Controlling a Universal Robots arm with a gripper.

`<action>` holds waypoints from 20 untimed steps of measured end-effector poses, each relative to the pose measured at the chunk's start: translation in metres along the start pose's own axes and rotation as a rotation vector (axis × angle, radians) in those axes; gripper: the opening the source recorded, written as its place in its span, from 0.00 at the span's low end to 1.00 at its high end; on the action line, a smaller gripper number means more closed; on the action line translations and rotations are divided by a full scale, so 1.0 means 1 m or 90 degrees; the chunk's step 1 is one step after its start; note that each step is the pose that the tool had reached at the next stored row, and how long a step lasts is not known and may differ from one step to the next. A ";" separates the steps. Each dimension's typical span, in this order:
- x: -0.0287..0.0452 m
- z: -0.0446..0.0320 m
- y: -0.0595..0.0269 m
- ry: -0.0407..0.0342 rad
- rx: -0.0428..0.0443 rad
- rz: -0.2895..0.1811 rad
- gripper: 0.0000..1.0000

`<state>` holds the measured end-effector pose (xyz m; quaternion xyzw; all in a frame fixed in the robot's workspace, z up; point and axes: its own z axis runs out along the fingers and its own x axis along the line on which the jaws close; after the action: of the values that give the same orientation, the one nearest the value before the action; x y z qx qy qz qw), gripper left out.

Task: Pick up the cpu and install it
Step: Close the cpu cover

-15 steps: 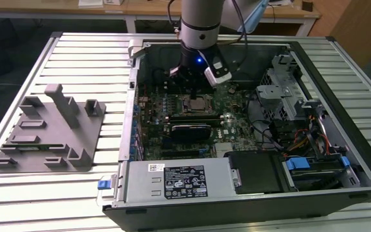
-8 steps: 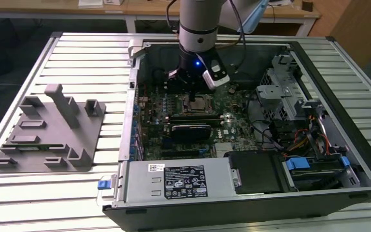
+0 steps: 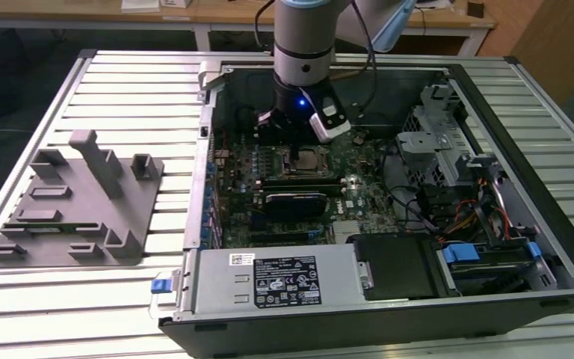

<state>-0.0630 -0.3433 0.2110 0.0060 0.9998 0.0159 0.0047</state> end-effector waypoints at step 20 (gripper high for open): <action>0.0074 0.0098 -0.0004 0.0000 0.0001 0.000 0.11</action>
<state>-0.0703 -0.3434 0.2012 0.0061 0.9998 0.0159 0.0047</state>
